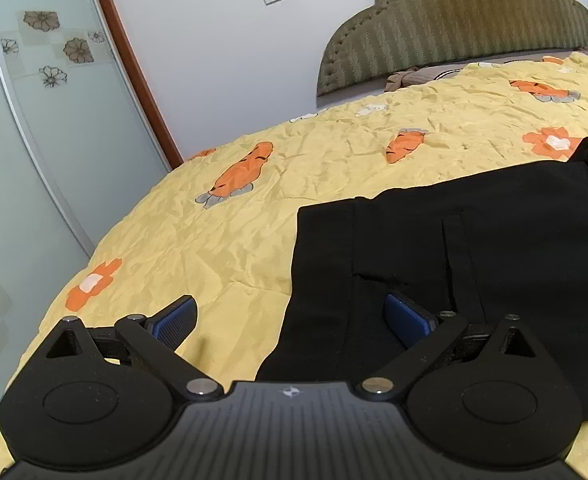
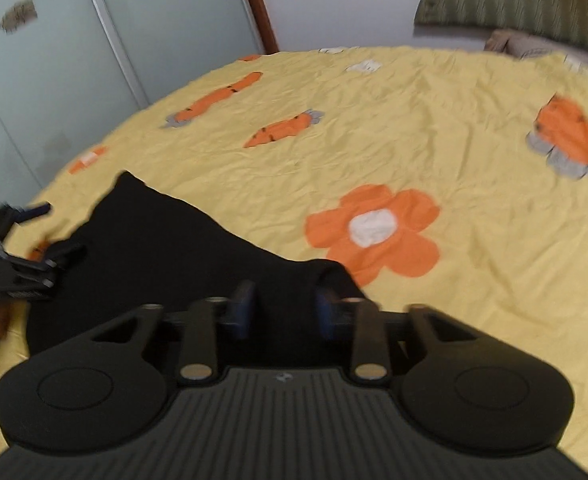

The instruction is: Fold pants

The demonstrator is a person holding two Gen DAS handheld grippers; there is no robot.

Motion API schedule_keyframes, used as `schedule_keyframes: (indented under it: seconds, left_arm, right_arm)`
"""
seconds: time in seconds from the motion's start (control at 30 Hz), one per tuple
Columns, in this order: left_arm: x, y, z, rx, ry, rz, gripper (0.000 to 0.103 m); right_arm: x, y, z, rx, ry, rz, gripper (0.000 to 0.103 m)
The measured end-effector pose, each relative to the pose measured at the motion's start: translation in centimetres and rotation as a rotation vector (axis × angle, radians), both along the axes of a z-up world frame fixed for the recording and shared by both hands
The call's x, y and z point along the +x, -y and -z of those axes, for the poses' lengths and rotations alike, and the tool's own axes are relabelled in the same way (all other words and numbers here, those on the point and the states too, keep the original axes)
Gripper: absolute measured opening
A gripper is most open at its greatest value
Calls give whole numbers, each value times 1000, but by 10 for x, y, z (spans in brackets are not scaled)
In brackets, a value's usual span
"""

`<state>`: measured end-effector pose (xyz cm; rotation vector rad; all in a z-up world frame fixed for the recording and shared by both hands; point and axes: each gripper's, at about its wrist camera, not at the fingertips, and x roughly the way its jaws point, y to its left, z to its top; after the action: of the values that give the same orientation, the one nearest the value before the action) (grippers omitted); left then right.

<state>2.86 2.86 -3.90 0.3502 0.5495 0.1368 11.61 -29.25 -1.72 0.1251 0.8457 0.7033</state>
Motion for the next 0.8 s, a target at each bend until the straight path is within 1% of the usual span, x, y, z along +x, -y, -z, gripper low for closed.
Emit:
schedule_keyframes:
  seconds: [0.1, 0.13, 0.2, 0.23, 0.27, 0.3, 0.33, 0.37, 0.4, 0.43, 0.47, 0.5, 0.53, 0.57, 0.6, 0.63, 0.67, 0.7, 0.73, 0.77, 0.8]
  left_arm:
    - [-1, 1, 2, 17, 11, 0, 102]
    - [-1, 2, 3, 25, 14, 0, 102]
    - [-2, 5, 3, 43, 19, 0, 102]
    - [-2, 5, 3, 49, 20, 0, 102]
    - [-3, 6, 1, 51, 20, 0, 102]
    - [-5, 5, 0, 52, 21, 0, 102]
    - [-7, 5, -3, 55, 29, 0, 102]
    - [-10, 4, -7, 65, 46, -5, 102]
    - [-14, 4, -10, 81, 64, -11, 101]
    - [-17, 5, -15, 94, 80, -4, 101]
    - [-20, 7, -19, 95, 87, 20, 101]
    - [-23, 9, -25, 80, 89, 56, 101]
    - [-26, 13, -30, 58, 89, 94, 101]
    - [-30, 19, -35, 37, 92, 134, 101]
    - [-34, 24, -37, 30, 91, 173, 101]
    - [-36, 31, -36, 37, 80, 213, 101]
    - [-37, 37, -32, 60, 65, 234, 101]
    - [-35, 42, -25, 102, 51, 233, 101]
    - [-32, 43, -16, 153, 39, 215, 101]
    - [-29, 42, -8, 198, 25, 187, 101]
    - [-27, 36, -2, 215, 12, 159, 101]
  right_arm:
    - [11, 5, 5, 29, -24, 67, 6]
    - [13, 8, 6, 24, -16, 117, 5]
    - [19, 13, 8, 20, -10, 192, 2]
    - [21, 13, 9, 13, -7, 217, 2]
    - [22, 10, 12, -13, -3, 231, 1]
    - [22, 6, 15, -62, -1, 246, 0]
    - [20, 4, 16, -87, 20, 263, 0]
    - [15, 4, 13, -100, 38, 304, 2]
    - [7, 7, 7, -106, 71, 343, 10]
    - [-5, 10, -2, -105, 112, 370, 11]
    - [-17, 14, -12, -89, 146, 372, 11]
    - [-33, 17, -21, -46, 157, 343, 15]
    - [-45, 18, -28, 12, 132, 294, 20]
    - [-56, 18, -31, 73, 89, 228, 35]
    - [-68, 13, -32, 114, 61, 170, 45]
    - [-81, 8, -32, 134, 43, 113, 47]
    - [-91, 3, -29, 129, 27, 63, 49]
    - [-102, -4, -25, 98, 17, 24, 50]
    - [-111, -9, -20, 43, 17, 6, 52]
    - [-118, -12, -13, -45, 30, 5, 59]
    - [-125, -14, -6, -165, 67, 27, 60]
